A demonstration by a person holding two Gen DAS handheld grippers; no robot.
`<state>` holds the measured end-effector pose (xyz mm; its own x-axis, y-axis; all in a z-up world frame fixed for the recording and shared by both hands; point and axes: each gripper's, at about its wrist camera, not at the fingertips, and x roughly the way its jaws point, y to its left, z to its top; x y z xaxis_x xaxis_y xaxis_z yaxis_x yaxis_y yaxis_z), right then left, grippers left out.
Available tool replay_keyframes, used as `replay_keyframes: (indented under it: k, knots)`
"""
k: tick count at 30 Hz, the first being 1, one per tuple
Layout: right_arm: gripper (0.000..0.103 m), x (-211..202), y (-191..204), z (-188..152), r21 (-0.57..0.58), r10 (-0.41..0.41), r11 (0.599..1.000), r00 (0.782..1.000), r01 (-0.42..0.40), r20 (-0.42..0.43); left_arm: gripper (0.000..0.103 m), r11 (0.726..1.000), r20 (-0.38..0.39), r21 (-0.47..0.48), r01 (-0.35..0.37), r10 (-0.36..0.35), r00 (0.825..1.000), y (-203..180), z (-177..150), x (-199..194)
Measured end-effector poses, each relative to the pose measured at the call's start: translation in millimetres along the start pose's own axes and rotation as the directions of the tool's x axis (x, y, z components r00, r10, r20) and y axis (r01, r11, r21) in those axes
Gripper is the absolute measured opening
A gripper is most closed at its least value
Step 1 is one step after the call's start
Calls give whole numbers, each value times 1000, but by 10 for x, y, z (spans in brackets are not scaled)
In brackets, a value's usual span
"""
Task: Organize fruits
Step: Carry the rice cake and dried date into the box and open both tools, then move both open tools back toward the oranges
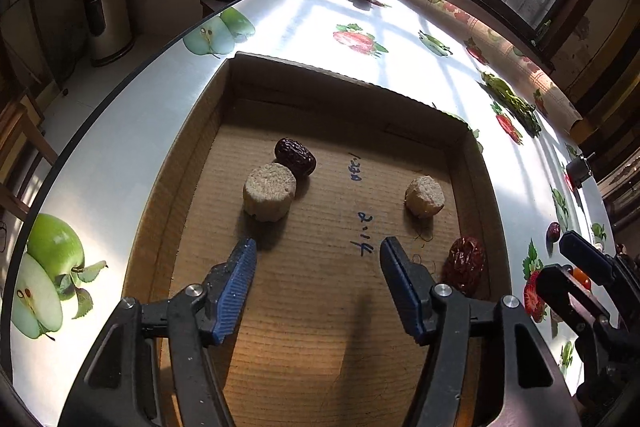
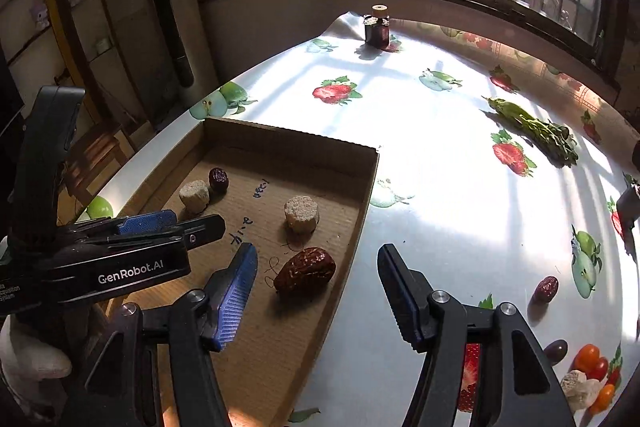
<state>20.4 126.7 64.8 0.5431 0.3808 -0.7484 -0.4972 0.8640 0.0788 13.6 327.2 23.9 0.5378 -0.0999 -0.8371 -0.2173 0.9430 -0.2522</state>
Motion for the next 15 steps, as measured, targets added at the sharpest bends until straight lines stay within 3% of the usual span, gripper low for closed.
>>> replay_keyframes:
  k: [8,11,15]
  knots:
    - [71,-726,-734,-572,182,-22,983,998,11,60,63,999,71,-12,36,-35,997,164,-83,-295]
    - [71,-993,-1118,-870,308,-30,951,996,4,79,63,999,122,5,50,-50,991,42,-119,-578]
    - [71,-1416,-1617,-1311,473,-92,881,988,23,124,66,989,168,71,132,-143,975,-350,-249,-970]
